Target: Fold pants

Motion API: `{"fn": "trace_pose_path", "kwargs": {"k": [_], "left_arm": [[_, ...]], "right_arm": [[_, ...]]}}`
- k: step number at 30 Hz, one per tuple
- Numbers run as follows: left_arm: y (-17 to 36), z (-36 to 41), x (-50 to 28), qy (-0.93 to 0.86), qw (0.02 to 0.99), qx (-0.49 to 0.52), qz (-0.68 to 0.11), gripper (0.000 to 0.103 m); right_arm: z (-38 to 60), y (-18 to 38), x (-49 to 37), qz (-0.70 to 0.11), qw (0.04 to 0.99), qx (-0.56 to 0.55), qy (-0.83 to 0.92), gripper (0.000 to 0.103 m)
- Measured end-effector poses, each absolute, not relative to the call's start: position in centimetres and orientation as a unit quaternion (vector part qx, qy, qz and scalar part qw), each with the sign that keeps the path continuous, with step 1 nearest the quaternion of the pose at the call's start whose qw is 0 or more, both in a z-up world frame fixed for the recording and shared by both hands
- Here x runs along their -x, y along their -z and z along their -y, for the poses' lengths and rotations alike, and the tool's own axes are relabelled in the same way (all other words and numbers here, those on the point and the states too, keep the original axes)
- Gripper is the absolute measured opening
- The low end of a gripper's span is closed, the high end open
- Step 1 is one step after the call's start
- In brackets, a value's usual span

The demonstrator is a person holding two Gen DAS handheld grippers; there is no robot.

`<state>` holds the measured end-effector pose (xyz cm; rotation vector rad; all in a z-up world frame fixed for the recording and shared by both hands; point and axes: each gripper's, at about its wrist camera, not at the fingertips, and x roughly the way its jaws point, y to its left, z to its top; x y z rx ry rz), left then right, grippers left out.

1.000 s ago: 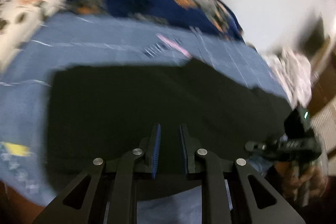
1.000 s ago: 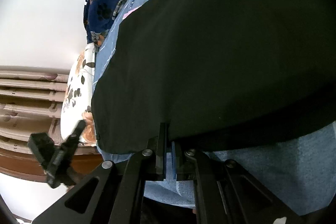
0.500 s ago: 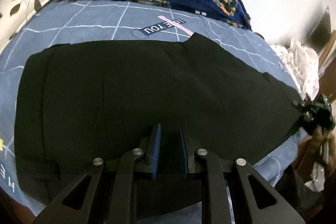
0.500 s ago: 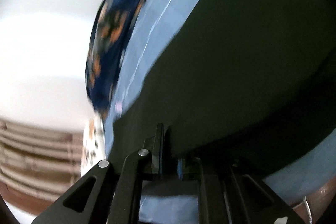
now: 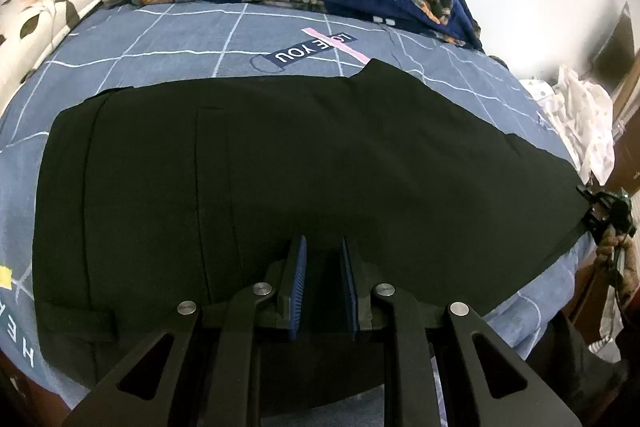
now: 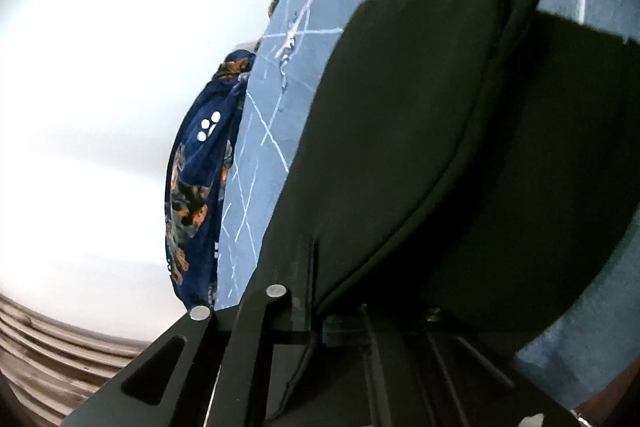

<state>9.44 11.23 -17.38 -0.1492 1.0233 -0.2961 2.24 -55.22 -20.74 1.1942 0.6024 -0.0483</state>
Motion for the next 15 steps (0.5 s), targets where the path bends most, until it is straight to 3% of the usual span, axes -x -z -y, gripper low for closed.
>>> {"fn": "trace_pose_path", "kwargs": {"k": [7,15], "left_arm": [[17.3,-11.2,-9.4,0.148,0.857,0.060,-0.491,0.019],[17.4,-11.0,-9.5,0.156,0.856,0.047,-0.490,0.019]], "right_arm": [[55.8,19.0,1.1,-0.255,0.791,-0.556,0.016,0.002],[57.6,22.1,3.8,-0.252,0.774,-0.580,0.036,0.001]]}}
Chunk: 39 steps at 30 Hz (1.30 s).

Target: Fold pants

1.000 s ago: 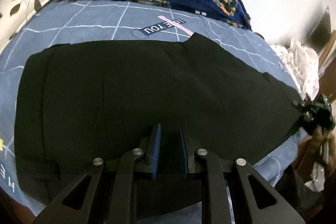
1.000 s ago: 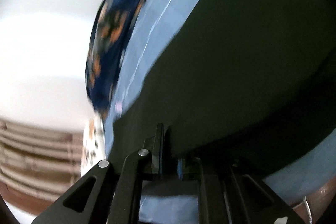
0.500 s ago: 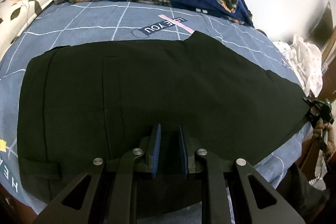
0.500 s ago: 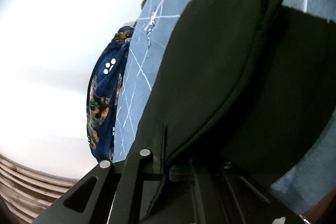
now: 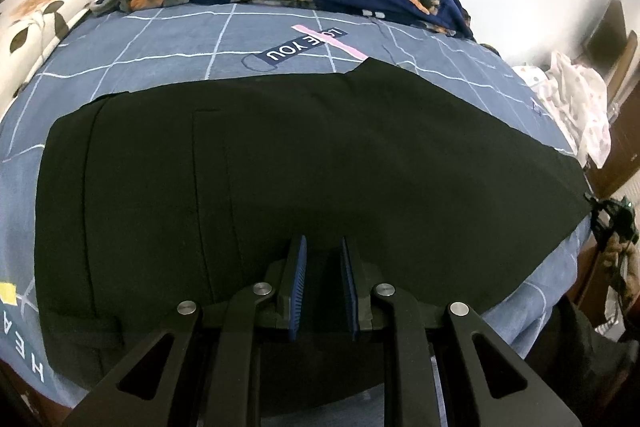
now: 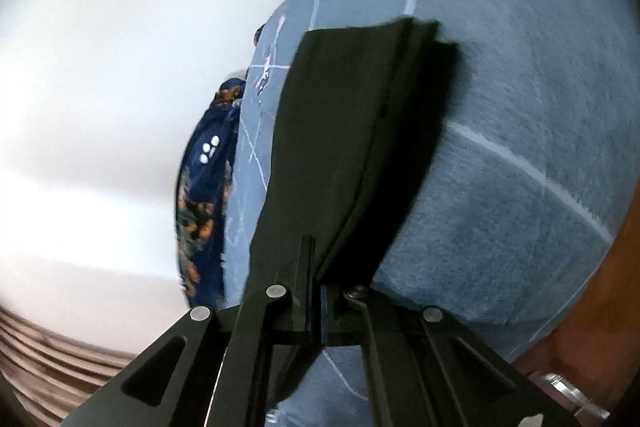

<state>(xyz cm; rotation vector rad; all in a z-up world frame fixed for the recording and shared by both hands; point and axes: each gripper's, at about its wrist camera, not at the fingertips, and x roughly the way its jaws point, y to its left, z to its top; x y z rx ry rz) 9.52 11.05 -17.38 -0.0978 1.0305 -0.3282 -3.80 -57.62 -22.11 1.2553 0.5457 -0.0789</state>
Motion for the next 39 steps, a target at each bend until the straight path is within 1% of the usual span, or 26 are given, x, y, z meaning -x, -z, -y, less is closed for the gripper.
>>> {"fn": "trace_pose_path", "kwargs": {"k": [5,9,15,20,28,30,32,35,37,39], "left_arm": [[17.5,-11.0,-9.4,0.156,0.858,0.041,-0.488,0.019],[17.5,-11.0,-9.5,0.157,0.857,0.047,-0.489,0.019],[17.4,-11.1,-9.5,0.161,0.855,0.050,-0.491,0.019],[17.5,-11.2,-9.5,0.165,0.856,0.042,-0.489,0.019],[17.6,-11.4,-9.6,0.168,0.855,0.058,-0.487,0.019],[17.6,-11.5,-9.6,0.169,0.856,0.059,-0.486,0.019],[17.7,-11.4,-9.6,0.169,0.856,0.060,-0.485,0.021],[17.6,-11.3,-9.4,0.170,0.859,0.058,-0.479,0.022],[17.5,-11.2,-9.3,0.168,0.863,0.058,-0.474,0.023],[17.3,-11.0,-9.1,0.162,0.867,0.055,-0.468,0.025]], "right_arm": [[59.2,22.7,5.0,-0.224,0.759,-0.611,0.030,0.003],[60.0,22.8,5.6,-0.220,0.755,-0.617,0.037,0.002],[59.1,21.4,5.4,-0.240,0.780,-0.573,0.072,0.001],[59.4,21.0,5.4,-0.247,0.786,-0.561,0.082,0.001],[60.0,21.9,5.9,-0.241,0.761,-0.598,0.070,0.000],[59.9,21.7,6.4,-0.240,0.745,-0.617,0.081,0.004],[58.8,20.6,7.2,-0.244,0.740,-0.618,0.103,0.013],[54.6,17.8,7.0,-0.263,0.755,-0.596,0.072,0.013],[50.1,15.9,5.6,-0.284,0.764,-0.580,0.007,0.013],[45.0,15.2,2.8,-0.328,0.750,-0.566,-0.092,0.013]]}}
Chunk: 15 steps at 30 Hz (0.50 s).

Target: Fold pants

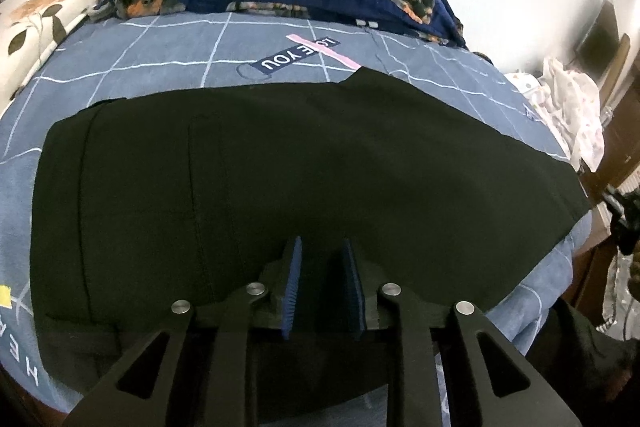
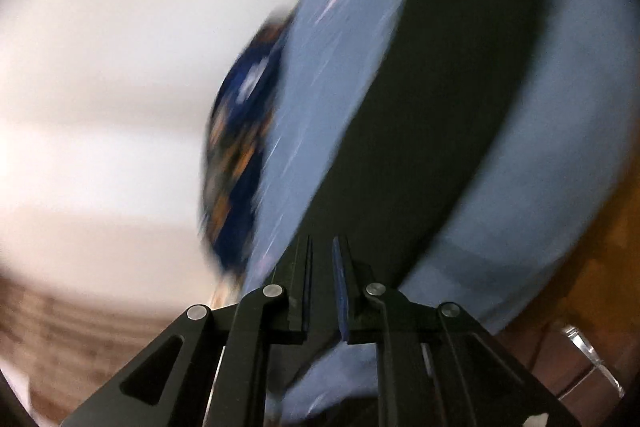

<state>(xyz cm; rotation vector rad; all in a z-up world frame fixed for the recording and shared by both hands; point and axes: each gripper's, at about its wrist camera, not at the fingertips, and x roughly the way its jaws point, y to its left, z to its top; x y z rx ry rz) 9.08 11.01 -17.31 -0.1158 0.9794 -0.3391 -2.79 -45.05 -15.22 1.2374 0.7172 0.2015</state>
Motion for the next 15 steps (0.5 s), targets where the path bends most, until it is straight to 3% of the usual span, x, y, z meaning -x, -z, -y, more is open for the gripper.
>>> {"fn": "trace_pose_path", "kwargs": {"k": [6,8,9,15], "left_arm": [[15.4,-11.8,-8.1,0.147,0.879,0.062,-0.450,0.034],[14.8,-12.5,-7.9,0.138,0.881,0.069,-0.448,0.055],[14.6,-13.0,-7.7,0.135,0.884,0.077,-0.442,0.058],[15.2,-15.2,-8.0,0.102,0.888,0.094,-0.438,0.059]], "right_arm": [[33.2,14.7,-6.0,-0.421,0.753,-0.458,-0.215,0.013],[30.1,14.9,-8.6,-0.437,0.748,-0.431,-0.253,0.013],[28.8,15.2,-9.6,-0.444,0.742,-0.426,-0.267,0.013],[18.9,16.9,-15.7,-0.487,0.744,-0.327,-0.320,0.013]]}}
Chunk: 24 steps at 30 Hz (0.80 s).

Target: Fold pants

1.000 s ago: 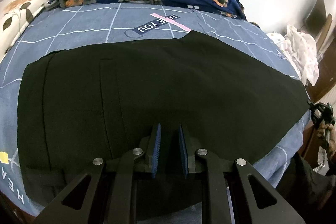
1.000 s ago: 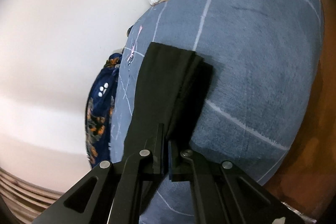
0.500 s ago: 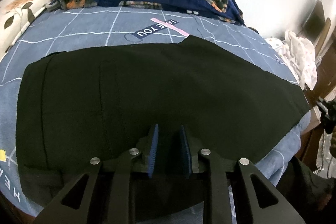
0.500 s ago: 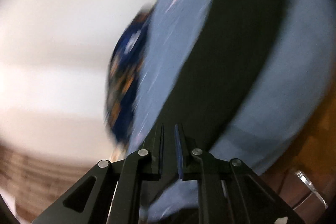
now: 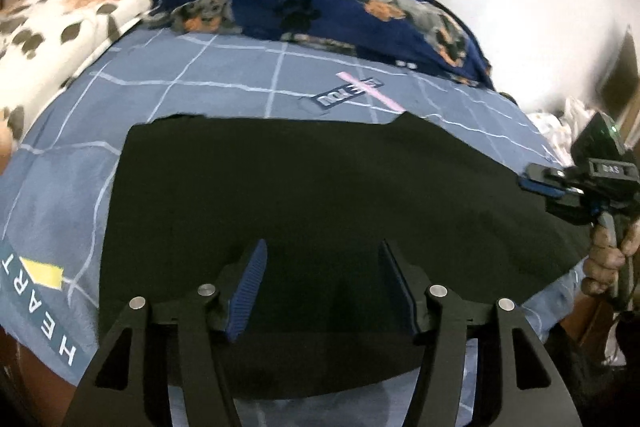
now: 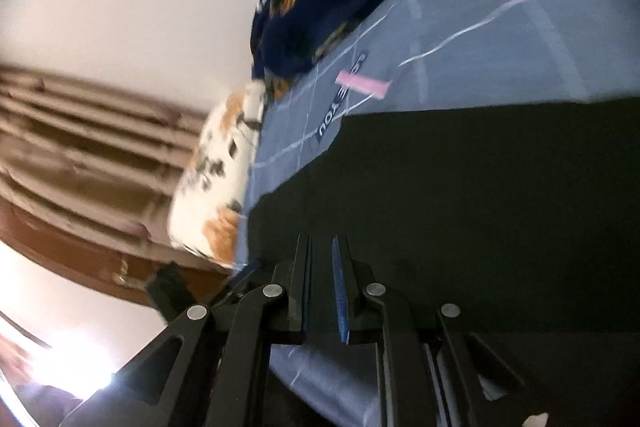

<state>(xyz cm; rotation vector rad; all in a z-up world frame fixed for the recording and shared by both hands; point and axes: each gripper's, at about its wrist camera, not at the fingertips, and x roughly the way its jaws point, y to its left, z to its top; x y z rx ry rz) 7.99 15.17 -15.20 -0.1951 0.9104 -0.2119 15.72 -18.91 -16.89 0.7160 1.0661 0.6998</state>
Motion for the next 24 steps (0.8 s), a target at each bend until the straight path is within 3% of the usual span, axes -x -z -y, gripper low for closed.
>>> {"fn": "trace_pose_path", "kwargs": {"k": [11,12,14,17,24], "left_arm": [[16.3,-16.6,-8.1,0.083,0.894,0.080,-0.432,0.059],[16.3,-16.7,-8.1,0.080,0.896,0.078,-0.431,0.060],[16.3,-17.0,-8.2,0.077,0.898,0.077,-0.427,0.062],[16.4,-17.5,-8.3,0.069,0.900,0.079,-0.424,0.063],[16.6,-17.5,-8.3,0.063,0.903,0.068,-0.420,0.064]], "right_arm": [[12.5,19.6,-23.3,-0.532,0.761,-0.223,-0.296,0.012],[12.7,19.8,-23.7,-0.531,0.764,-0.225,-0.289,0.012],[13.5,20.5,-24.8,-0.528,0.768,-0.240,-0.271,0.000],[14.7,21.3,-25.9,-0.516,0.768,-0.278,-0.256,0.000],[14.4,20.8,-26.9,-0.495,0.801,-0.249,-0.228,0.000]]}}
